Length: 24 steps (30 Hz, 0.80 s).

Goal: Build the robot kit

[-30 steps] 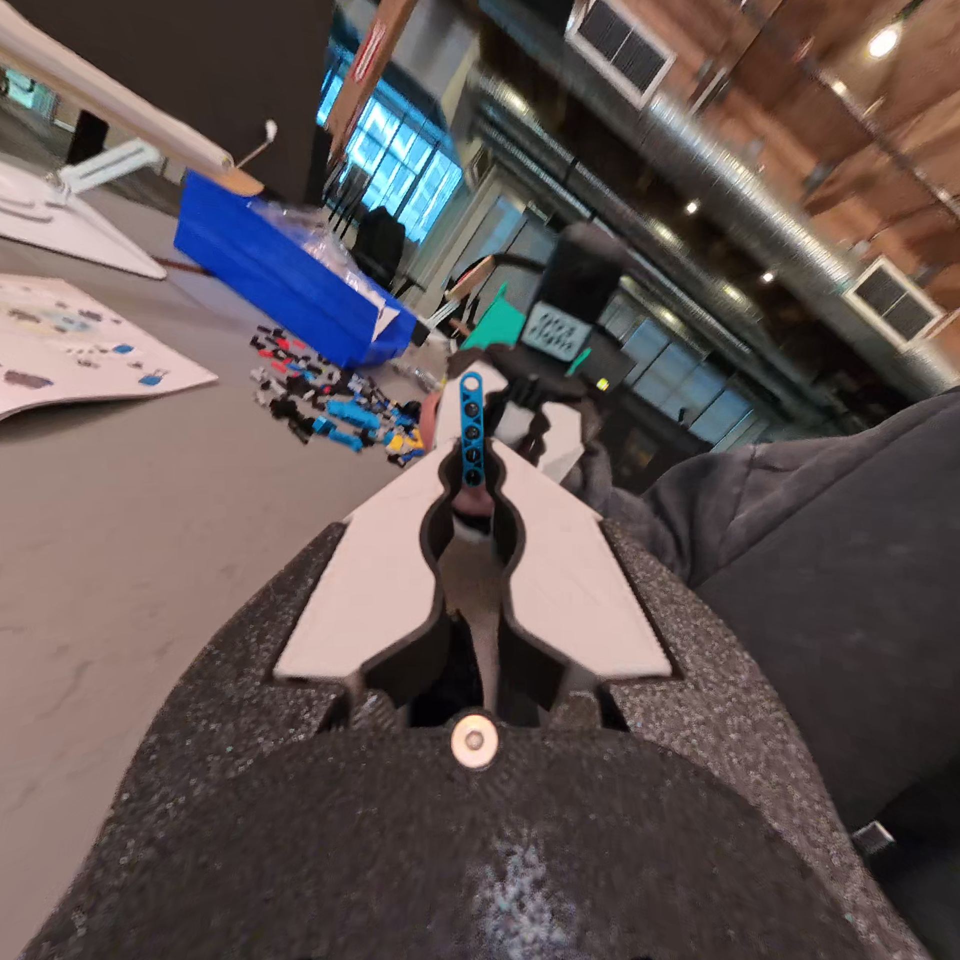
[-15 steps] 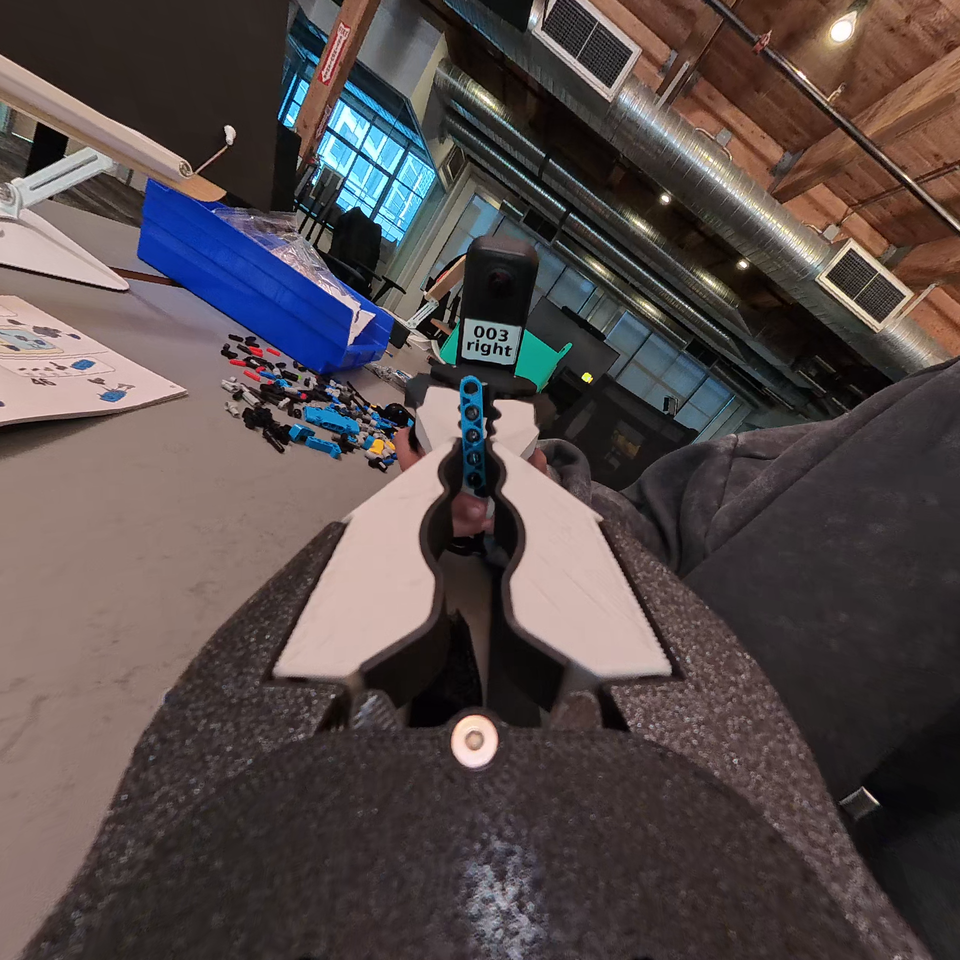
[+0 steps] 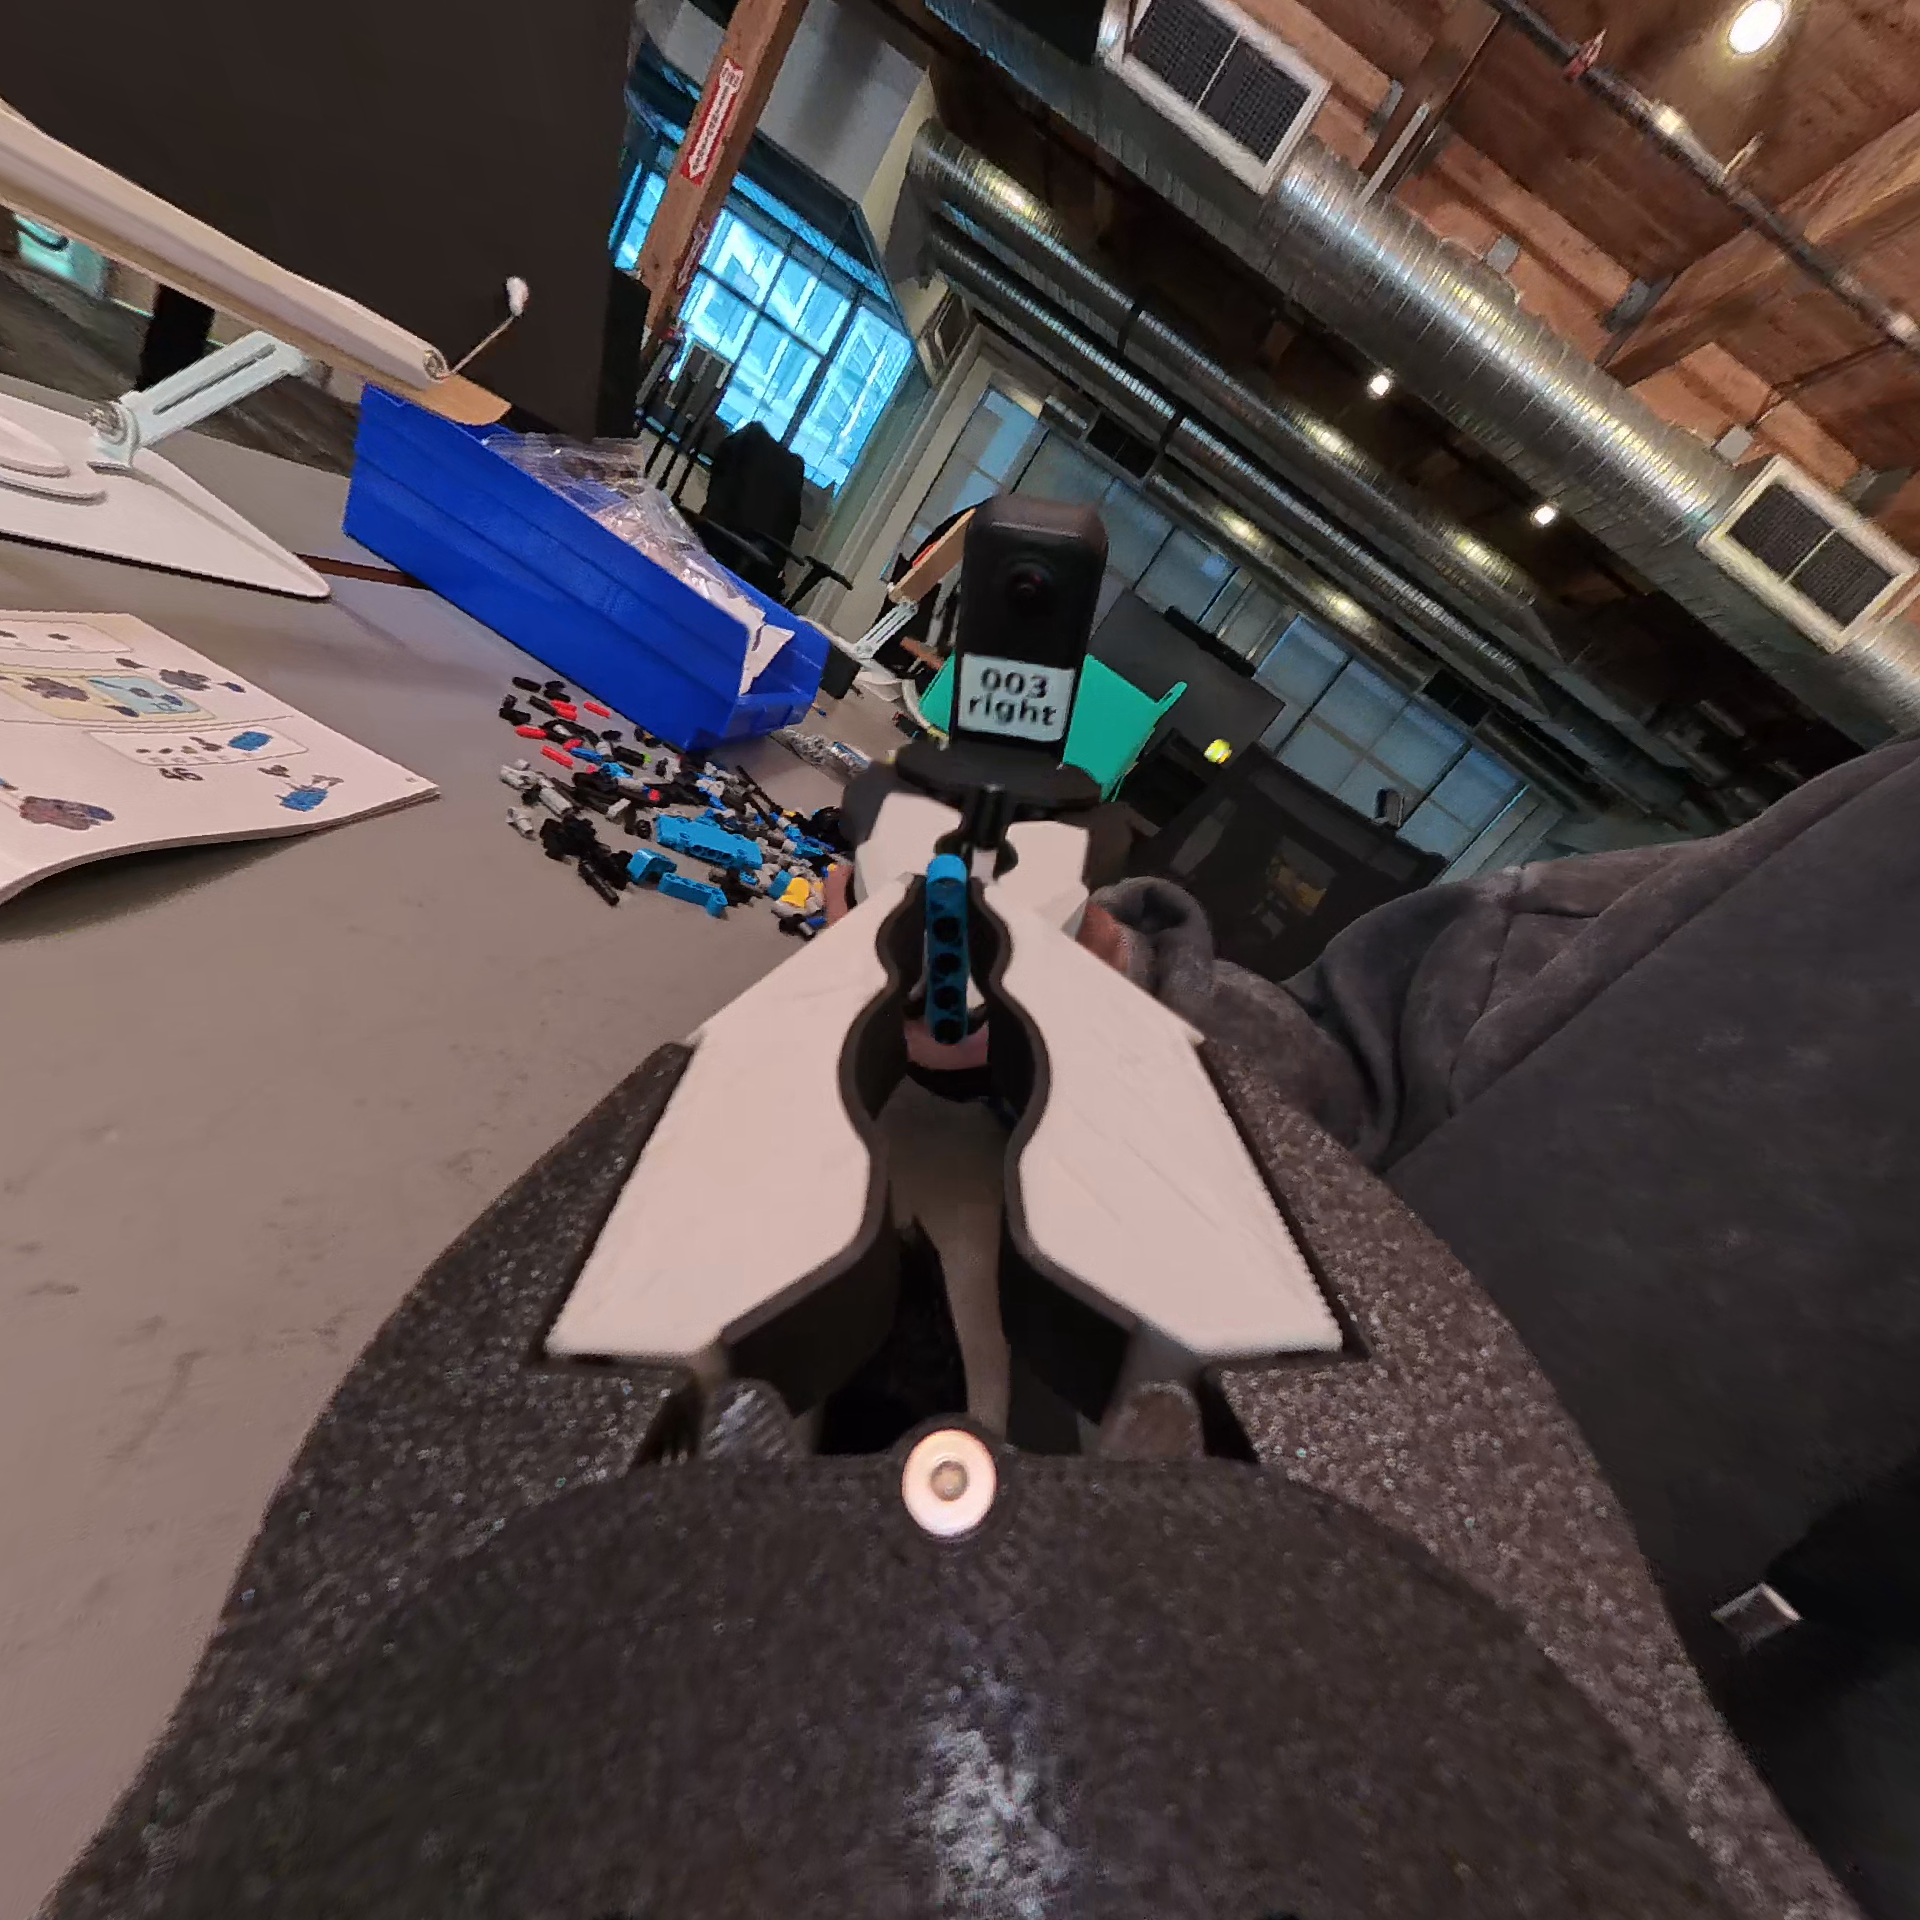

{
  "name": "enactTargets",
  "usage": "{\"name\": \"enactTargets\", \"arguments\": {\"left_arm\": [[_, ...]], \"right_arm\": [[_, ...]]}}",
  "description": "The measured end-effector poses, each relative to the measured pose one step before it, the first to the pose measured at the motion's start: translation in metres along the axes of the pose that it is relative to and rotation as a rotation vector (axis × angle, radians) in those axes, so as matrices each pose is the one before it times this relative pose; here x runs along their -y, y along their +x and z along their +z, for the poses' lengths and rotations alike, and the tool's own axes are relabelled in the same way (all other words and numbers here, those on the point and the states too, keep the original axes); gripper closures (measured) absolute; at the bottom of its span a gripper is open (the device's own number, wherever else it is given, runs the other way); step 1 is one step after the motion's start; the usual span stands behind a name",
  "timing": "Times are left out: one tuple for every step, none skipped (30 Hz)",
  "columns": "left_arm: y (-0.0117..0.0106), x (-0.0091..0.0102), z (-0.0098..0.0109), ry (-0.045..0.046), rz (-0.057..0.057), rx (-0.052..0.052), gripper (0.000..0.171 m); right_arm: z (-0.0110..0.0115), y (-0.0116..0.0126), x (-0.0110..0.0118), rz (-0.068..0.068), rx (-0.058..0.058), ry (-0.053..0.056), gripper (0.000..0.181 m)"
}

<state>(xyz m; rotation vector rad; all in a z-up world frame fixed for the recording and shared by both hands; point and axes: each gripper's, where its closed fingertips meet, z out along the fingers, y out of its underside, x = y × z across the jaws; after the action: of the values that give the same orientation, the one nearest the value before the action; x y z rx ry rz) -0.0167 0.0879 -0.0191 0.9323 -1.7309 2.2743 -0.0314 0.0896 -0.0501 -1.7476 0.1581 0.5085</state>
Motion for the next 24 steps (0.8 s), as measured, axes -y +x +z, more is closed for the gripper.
{"name": "enactTargets", "arguments": {"left_arm": [[-0.00260, -0.00273, 0.00005, -0.01858, 0.0319, 0.0325, 0.165], [-0.00383, -0.00454, 0.00010, -0.02938, 0.0460, 0.0451, 0.165], [-0.00445, -0.00635, 0.00046, -0.04075, 0.0589, 0.0541, 0.165], [-0.00417, -0.00639, 0.00077, -0.04090, 0.0681, 0.0578, 0.165], [-0.00216, -0.00494, 0.00124, -0.03240, 0.0654, 0.0464, 0.165], [0.00032, -0.00282, 0.00139, -0.01976, 0.0484, 0.0270, 0.165], [0.00170, -0.00147, 0.00138, -0.01040, 0.0289, 0.0101, 0.165], [0.00195, -0.00096, 0.00105, -0.00673, 0.0141, -0.0014, 0.165], [0.00167, -0.00106, 0.00085, -0.00573, 0.0017, -0.0083, 0.165], [0.00080, -0.00142, 0.00066, -0.00615, -0.0094, -0.0104, 0.165], [-0.00021, -0.00108, 0.00042, -0.00480, -0.0139, -0.0067, 0.165], [-0.00055, -0.00019, -0.00032, 0.00093, -0.0107, -0.0038, 0.165], [-0.00018, 0.00046, -0.00060, 0.00426, -0.0097, -0.0052, 0.165], [0.00001, 0.00001, -0.00066, 0.00295, -0.0112, -0.0064, 0.165], [0.00023, -0.00023, -0.00042, 0.00088, -0.0104, -0.0075, 0.165], [0.00059, -0.00054, 0.00001, -0.00131, -0.0077, -0.0088, 0.165], [0.00076, -0.00076, 0.00020, -0.00303, -0.0049, -0.0083, 0.165], [0.00106, -0.00086, 0.00056, -0.00381, -0.0015, -0.0087, 0.165], [0.00141, -0.00090, 0.00085, -0.00469, 0.0020, -0.0088, 0.165], [0.00158, -0.00128, 0.00104, -0.00691, 0.0046, -0.0084, 0.165], [0.00117, -0.00176, 0.00113, -0.00930, 0.0053, -0.0063, 0.165], [0.00078, -0.00160, 0.00118, -0.00922, 0.0049, -0.0037, 0.165], [0.00062, -0.00125, 0.00088, -0.00660, 0.0043, -0.0034, 0.165], [0.00049, -0.00079, 0.00055, -0.00422, 0.0021, -0.0037, 0.165]], "right_arm": [[-0.00537, 0.00475, -0.00234, -0.0231, -0.0379, -0.0278, 0.172], [-0.01018, 0.01052, -0.00254, -0.0268, -0.0756, -0.0371, 0.165], [-0.01429, 0.01479, -0.00341, -0.0275, -0.0943, -0.0443, 0.159], [-0.01689, 0.02041, -0.00628, -0.0213, -0.1153, -0.0563, 0.157], [-0.01684, 0.02703, -0.01028, -0.0114, -0.1372, -0.0673, 0.157], [-0.01309, 0.02992, -0.01472, -0.0004, -0.1383, -0.0788, 0.157], [-0.00658, 0.02609, -0.01743, 0.0112, -0.1046, -0.0837, 0.156], [-0.00007, 0.01983, -0.01809, 0.0270, -0.0625, -0.0824, 0.153], [0.00433, 0.01103, -0.01353, 0.0324, -0.0133, -0.0593, 0.150], [0.00500, 0.00399, -0.00648, 0.0143, 0.0190, -0.0251, 0.148], [0.00291, 0.00266, 0.00007, -0.0100, 0.0145, 0.0144, 0.149], [0.00190, 0.00340, 0.00119, -0.0254, 0.0035, 0.0207, 0.151], [0.00086, 0.00132, -0.00003, -0.0468, 0.0183, -0.0022, 0.150], [-0.00059, 0.00101, 0.00146, -0.0562, 0.0235, -0.0026, 0.148], [-0.00117, 0.00032, 0.00249, -0.0608, 0.0344, -0.0015, 0.148], [-0.00078, 0.00515, -0.00016, -0.0587, 0.0176, -0.0258, 0.147], [-0.00078, 0.00669, -0.00146, -0.0585, 0.0196, -0.0376, 0.144], [-0.00070, 0.00218, 0.00074, -0.0570, 0.0481, -0.0214, 0.146], [-0.00049, -0.00106, 0.00369, -0.0549, 0.0651, -0.0017, 0.148], [0.00077, -0.00057, 0.00404, -0.0503, 0.0564, 0.0019, 0.151], [0.00280, -0.00436, 0.00104, -0.0437, 0.0739, -0.0179, 0.154], [0.00389, -0.00081, -0.00256, -0.0377, 0.0452, -0.0435, 0.155], [0.00370, 0.00174, -0.00431, -0.0398, 0.0218, -0.0491, 0.155], [0.00300, 0.00068, -0.00231, -0.0349, 0.0222, -0.0318, 0.155]]}}
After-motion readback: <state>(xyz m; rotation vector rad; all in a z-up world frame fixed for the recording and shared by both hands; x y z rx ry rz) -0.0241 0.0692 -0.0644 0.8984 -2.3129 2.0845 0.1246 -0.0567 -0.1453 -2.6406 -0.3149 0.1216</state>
